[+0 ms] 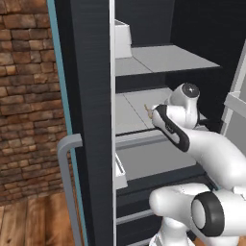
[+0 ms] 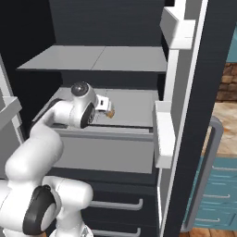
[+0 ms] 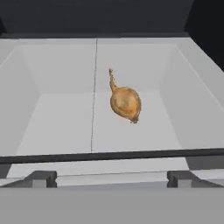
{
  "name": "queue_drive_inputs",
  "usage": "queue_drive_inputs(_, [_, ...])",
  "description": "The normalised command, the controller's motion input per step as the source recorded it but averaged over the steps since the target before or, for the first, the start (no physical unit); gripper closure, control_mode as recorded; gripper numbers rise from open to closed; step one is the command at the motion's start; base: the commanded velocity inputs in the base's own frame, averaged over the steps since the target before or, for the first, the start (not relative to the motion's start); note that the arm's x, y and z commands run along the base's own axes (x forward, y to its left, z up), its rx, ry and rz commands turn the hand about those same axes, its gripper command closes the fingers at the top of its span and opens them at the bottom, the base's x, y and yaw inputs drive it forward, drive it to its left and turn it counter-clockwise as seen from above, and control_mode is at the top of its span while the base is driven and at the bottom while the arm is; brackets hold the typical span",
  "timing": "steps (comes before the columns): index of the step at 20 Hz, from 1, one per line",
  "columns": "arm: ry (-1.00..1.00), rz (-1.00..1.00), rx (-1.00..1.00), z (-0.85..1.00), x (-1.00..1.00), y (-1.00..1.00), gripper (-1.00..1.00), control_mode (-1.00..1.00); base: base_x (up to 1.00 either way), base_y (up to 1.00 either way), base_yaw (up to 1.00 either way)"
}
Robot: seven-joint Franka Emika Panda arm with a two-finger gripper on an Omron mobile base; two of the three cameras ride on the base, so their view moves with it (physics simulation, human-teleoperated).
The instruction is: Place the cold items (cucumber and onion) from the fridge in one tupperware on the dining counter. Place the warm items (hot dog and kebab skewer) in the stove area in another tupperware.
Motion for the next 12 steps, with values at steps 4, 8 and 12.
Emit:
queue_drive_inputs(4, [-0.21, 0.02, 0.10, -0.49, 0.40, -0.11, -1.00, -1.00, 0.00, 0.00, 0.00])
queue_drive_inputs(8, [-0.09, 0.05, 0.00, -0.19, 0.79, -0.23, -1.00, -1.00, 0.00, 0.00, 0.00])
queue_drive_inputs(12, [-0.03, 0.08, 0.00, -0.02, 0.84, -0.36, -1.00, -1.00, 0.00, 0.00, 0.00])
